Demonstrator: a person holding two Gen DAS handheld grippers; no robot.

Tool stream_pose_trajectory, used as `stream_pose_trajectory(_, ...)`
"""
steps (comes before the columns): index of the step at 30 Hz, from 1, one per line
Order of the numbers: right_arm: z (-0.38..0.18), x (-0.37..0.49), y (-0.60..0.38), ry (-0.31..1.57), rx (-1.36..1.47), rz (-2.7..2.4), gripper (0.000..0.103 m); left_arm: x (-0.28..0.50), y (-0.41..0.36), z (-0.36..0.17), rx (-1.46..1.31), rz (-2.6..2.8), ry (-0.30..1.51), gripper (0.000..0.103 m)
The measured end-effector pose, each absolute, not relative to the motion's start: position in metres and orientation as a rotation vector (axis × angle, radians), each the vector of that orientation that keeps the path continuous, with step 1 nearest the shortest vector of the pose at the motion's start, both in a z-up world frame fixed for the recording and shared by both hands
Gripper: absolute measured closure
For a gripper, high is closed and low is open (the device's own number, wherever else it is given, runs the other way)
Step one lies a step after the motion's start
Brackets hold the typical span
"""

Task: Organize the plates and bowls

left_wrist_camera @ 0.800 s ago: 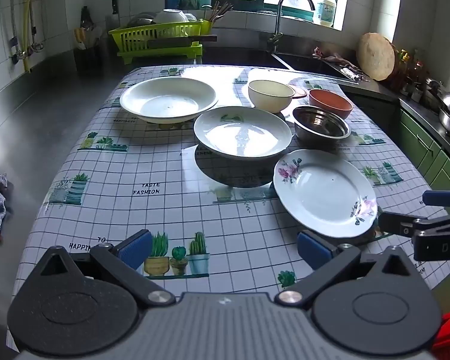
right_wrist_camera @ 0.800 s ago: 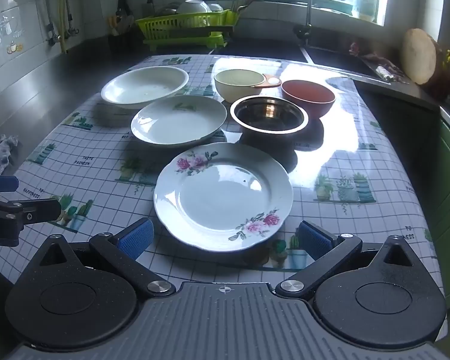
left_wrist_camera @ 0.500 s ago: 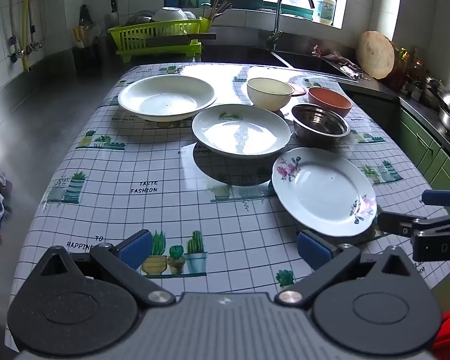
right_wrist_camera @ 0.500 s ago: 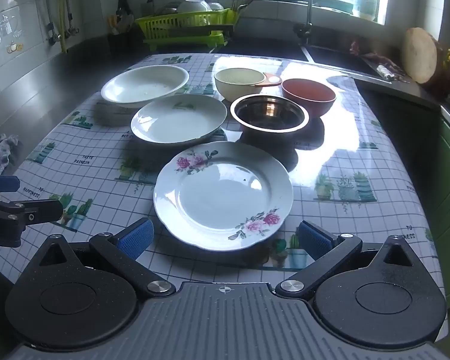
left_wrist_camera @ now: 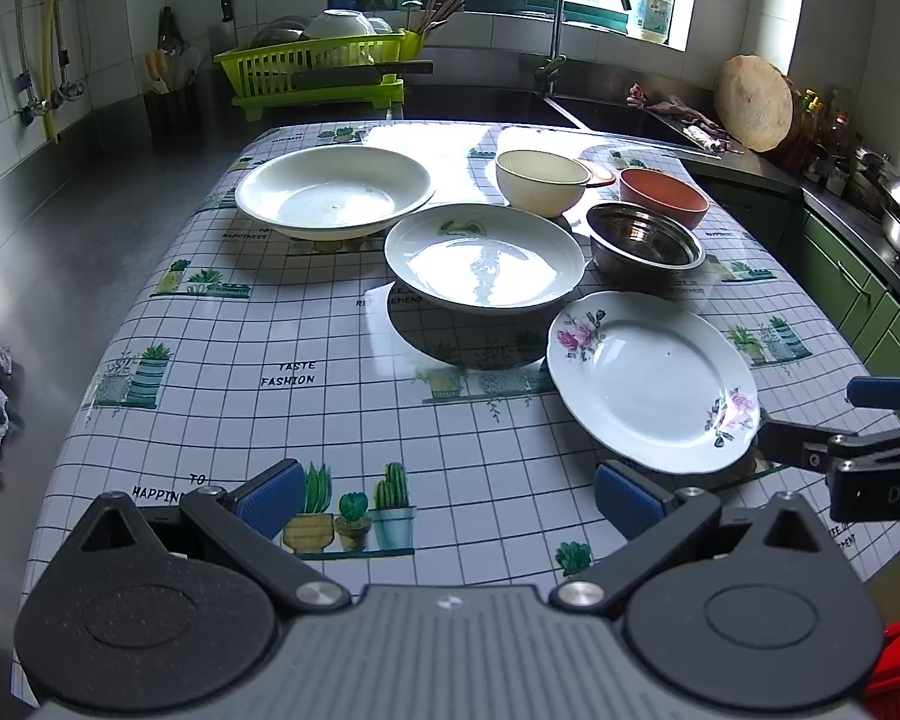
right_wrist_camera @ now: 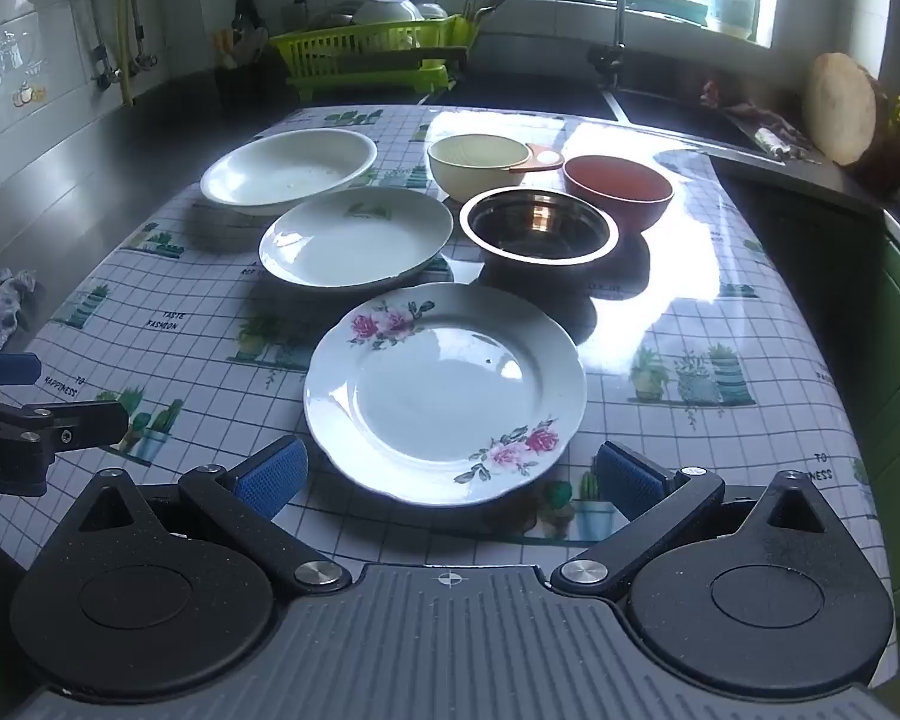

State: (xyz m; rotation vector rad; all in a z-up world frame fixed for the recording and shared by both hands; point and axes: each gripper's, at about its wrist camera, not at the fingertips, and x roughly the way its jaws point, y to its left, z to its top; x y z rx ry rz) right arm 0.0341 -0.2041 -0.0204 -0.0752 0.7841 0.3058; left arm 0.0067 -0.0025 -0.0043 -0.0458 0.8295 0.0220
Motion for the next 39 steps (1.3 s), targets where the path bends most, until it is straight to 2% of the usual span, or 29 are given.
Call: stream_pose_trajectory(39, -0.024, 0.042, -0.193, 0.789, -0.081, 0.328, 0.0, 0.015, -0.002, -0.007, -0.033, 0.019, 0.861, 0.0)
